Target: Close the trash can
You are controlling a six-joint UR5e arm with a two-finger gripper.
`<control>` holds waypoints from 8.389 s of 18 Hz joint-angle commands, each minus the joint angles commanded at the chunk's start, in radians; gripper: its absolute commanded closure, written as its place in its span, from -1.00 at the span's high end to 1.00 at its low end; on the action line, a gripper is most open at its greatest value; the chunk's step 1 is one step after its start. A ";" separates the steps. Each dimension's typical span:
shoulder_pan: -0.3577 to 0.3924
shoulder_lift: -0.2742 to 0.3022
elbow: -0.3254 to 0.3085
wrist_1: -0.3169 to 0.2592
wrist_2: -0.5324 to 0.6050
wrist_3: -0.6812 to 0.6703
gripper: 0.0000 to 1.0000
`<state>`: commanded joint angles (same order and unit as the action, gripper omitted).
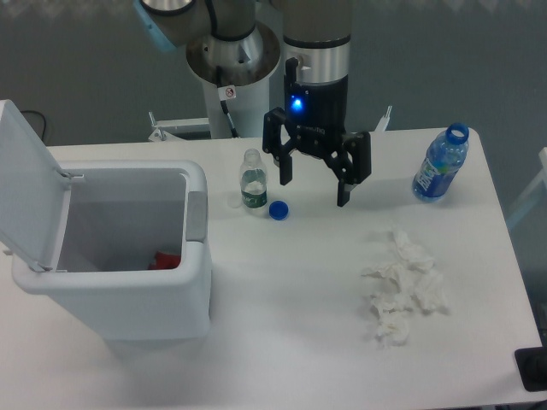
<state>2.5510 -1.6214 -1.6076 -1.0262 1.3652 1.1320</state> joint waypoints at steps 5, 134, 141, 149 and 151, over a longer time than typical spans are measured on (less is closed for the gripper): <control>0.017 -0.002 -0.002 0.012 -0.078 -0.005 1.00; -0.600 0.003 0.121 0.035 -0.184 -0.750 1.00; -0.529 0.041 0.087 0.037 -0.117 -0.747 1.00; -0.512 0.038 0.077 0.038 -0.020 -0.747 1.00; -0.512 0.037 0.077 0.040 0.033 -0.747 1.00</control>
<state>2.0387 -1.5846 -1.5309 -0.9864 1.3987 0.3850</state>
